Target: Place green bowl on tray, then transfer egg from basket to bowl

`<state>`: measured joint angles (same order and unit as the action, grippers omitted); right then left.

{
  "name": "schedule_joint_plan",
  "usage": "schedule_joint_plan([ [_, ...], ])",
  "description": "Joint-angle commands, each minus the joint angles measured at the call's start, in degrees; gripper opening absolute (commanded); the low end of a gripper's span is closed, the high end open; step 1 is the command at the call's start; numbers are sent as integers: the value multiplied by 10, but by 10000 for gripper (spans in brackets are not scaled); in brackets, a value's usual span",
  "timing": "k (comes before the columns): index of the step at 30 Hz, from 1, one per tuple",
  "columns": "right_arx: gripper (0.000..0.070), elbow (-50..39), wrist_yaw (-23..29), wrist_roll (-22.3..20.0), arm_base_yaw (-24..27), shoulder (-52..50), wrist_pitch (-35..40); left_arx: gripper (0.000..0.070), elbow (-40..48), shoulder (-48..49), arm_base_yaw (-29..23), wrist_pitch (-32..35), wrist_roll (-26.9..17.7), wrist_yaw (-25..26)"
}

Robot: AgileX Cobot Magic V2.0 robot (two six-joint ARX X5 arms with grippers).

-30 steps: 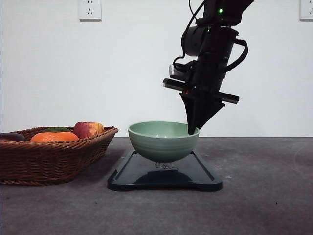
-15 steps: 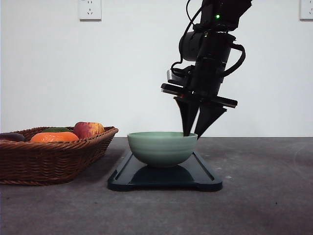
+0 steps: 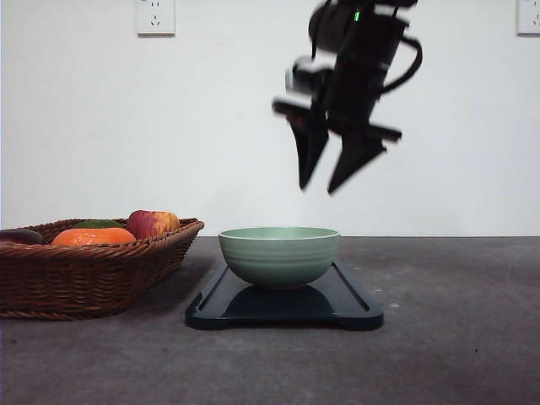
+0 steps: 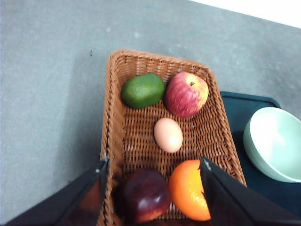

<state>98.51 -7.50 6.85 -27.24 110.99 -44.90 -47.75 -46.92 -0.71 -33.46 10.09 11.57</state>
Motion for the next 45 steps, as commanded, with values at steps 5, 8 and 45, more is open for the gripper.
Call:
schedule_joint_plan([
  [5, 267, -103, -9, 0, -12, -43, 94, 390, -14, -4, 0, -5, -2, 1],
  [8, 267, -175, -29, 0, -11, -84, 154, 390, -14, -4, 0, -5, -2, 1],
  [45, 267, -603, -35, -82, 125, -508, 278, 392, -37, -85, 52, -2, 23, 39],
])
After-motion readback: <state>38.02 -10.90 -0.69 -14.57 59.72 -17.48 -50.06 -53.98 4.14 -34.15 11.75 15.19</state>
